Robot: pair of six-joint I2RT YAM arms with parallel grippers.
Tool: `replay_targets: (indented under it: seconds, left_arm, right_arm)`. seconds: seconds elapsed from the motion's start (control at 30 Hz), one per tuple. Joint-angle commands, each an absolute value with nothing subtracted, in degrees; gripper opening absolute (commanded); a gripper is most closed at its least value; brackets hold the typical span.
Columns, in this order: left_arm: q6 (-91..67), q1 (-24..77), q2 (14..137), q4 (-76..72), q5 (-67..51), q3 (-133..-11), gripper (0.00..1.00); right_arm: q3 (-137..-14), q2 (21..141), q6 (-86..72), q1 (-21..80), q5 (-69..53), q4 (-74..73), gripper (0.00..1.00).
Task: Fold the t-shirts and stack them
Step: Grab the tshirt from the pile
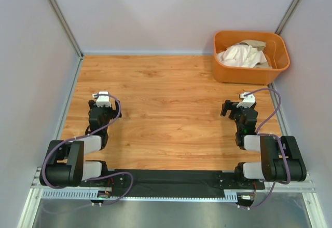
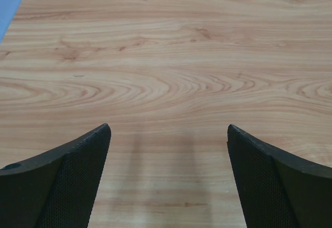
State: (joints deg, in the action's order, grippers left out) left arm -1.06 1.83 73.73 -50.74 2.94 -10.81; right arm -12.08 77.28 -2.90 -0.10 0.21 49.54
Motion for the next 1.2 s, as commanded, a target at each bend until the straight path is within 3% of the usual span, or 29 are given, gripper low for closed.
replay_targets:
  seconds: [0.0,0.1,0.23,0.33,0.5,0.63,0.83,0.9,0.93,0.97,1.03,1.07,1.17]
  left_arm:
    - [0.3,1.6,68.9,-43.8,5.6,-16.3,1.0]
    - [-4.4,1.7,65.2,-23.8,12.1,-25.4,1.0]
    - [-13.2,2.2,58.8,-20.4,19.8,-26.5,1.0]
    - [-19.8,3.0,55.6,-14.3,27.6,-28.1,1.0]
    - [-30.4,3.1,51.6,-4.1,27.1,-31.5,1.0]
    - [-32.5,2.8,53.5,-0.6,13.9,-35.9,1.0]
    - [-34.5,2.8,62.1,9.7,5.4,-48.0,0.99]
    - [-34.4,2.8,62.2,8.3,1.0,-48.7,0.91]
    - [-34.3,2.8,62.3,8.3,-2.1,-49.3,0.83]
    - [-34.6,2.8,62.4,8.4,-3.5,-49.4,0.8]
    - [-35.8,2.9,62.9,8.4,-6.7,-49.4,0.75]
    - [-35.8,2.9,63.5,8.3,-10.1,-49.4,0.7]
    - [-35.5,4.0,63.9,9.3,-12.1,-49.0,0.7]
  right_arm:
    - [-13.7,77.0,-1.0,-0.3,2.0,53.4,1.0]
    - [-13.6,77.1,-1.0,-0.3,2.0,53.6,1.0]
    - [-15.5,75.5,-3.2,-0.3,11.1,51.9,1.0]
    - [-24.7,66.7,-7.1,3.4,24.8,31.4,1.0]
    - [-46.5,65.2,-10.8,3.6,29.1,-1.6,1.0]
    - [-65.6,76.6,-7.7,3.6,27.2,-11.9,1.0]
    - [-97.7,98.9,-9.3,0.8,21.4,-22.3,0.9]
    - [-110.7,108.7,-13.7,-1.8,19.7,-27.1,0.71]
    - [-115.3,111.5,-15.5,-3.1,18.4,-31.2,0.55]
    - [-119.0,114.8,-16.5,-3.3,17.5,-32.9,0.51]
    - [-128.0,121.9,-18.4,-3.4,17.1,-36.0,0.49]
    - [-130.3,123.9,-19.1,-3.4,17.4,-36.8,0.56]
    - [-137.0,130.5,-20.4,-3.4,17.7,-37.9,0.61]
